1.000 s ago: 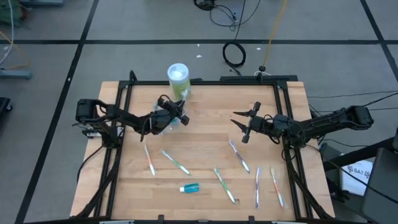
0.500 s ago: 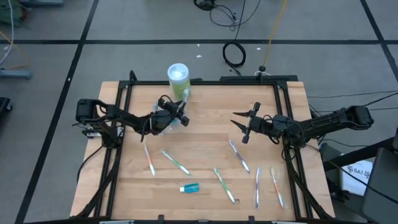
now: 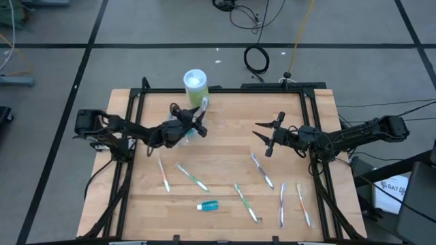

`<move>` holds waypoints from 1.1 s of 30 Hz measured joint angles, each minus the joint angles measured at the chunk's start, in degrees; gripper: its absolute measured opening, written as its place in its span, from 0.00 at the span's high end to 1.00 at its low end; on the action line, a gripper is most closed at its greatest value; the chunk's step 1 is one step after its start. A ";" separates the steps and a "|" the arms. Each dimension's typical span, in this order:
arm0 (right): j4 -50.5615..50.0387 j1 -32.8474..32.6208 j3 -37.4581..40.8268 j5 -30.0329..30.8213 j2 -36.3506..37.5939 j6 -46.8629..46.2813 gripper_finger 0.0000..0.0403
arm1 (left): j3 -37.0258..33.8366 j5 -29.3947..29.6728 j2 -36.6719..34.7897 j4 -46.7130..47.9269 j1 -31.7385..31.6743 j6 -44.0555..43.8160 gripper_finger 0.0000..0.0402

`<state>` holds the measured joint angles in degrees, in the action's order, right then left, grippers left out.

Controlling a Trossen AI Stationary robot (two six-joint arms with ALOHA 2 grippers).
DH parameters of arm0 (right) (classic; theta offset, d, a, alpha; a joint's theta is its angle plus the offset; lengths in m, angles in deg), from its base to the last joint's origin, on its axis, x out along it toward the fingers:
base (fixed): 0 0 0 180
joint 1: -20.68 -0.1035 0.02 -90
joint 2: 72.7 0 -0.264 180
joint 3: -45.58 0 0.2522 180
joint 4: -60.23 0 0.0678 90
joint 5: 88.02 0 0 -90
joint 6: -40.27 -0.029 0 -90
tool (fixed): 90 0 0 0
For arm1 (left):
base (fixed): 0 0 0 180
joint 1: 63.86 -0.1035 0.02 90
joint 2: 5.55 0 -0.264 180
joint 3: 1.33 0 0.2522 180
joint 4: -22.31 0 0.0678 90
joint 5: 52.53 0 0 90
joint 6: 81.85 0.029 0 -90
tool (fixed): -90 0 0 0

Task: Pick & Place toothbrushing station
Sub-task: Put the orange toothbrush into the transparent organizer

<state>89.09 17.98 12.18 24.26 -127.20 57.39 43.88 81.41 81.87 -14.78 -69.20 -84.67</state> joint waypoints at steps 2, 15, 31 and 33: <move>0.04 0.00 0.00 0.00 -0.02 0.01 0.64 | 0.37 -0.23 -3.05 0.20 1.12 2.80 0.60; -1.52 0.02 0.00 0.11 -0.01 0.25 0.64 | 0.97 -7.46 -18.30 14.05 15.15 -0.75 0.60; -3.94 0.02 0.00 0.11 0.00 3.70 0.64 | 0.91 -6.09 -18.92 42.94 31.70 -53.25 0.60; -3.92 0.02 0.00 0.11 0.00 5.07 0.64 | 0.91 -7.73 -18.91 46.25 32.76 -59.23 0.60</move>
<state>85.17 18.01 12.18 24.37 -127.20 62.46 44.79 73.68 62.96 31.47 -36.44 -143.89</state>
